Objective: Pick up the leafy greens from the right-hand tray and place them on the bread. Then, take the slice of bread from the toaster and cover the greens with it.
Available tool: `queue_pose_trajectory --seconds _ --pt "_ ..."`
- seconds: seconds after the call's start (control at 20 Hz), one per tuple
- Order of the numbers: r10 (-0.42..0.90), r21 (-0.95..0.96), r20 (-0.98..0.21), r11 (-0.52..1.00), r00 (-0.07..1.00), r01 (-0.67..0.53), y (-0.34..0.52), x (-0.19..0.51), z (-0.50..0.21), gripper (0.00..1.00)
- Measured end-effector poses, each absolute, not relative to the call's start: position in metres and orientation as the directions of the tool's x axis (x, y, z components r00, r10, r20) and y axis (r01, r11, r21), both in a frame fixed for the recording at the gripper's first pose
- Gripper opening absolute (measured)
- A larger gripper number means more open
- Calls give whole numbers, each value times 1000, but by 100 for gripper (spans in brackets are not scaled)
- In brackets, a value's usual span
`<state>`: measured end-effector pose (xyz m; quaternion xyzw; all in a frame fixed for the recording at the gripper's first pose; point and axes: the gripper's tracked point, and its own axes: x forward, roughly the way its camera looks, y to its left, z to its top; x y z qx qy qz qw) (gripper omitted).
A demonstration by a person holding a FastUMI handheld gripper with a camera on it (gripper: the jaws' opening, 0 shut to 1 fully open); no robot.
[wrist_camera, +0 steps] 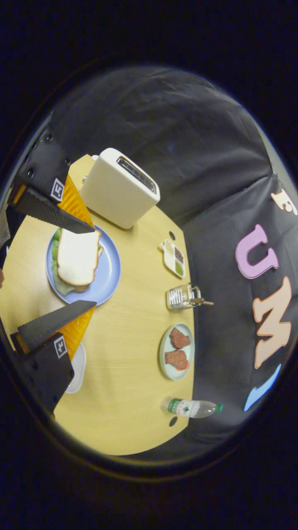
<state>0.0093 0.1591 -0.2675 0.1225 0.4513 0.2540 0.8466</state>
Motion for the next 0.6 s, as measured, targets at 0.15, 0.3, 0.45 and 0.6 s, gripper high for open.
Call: queue_pose_trajectory --seconds 0.15,0.3,0.45,0.6 --pt "537 419 -647 843 540 -336 145 9 -237 100" --pt "502 363 -599 865 625 -347 113 3 -207 100" --pt "455 306 -551 890 699 -339 84 -1 -182 100" --pt "404 266 -494 913 770 -309 56 -3 -159 100"
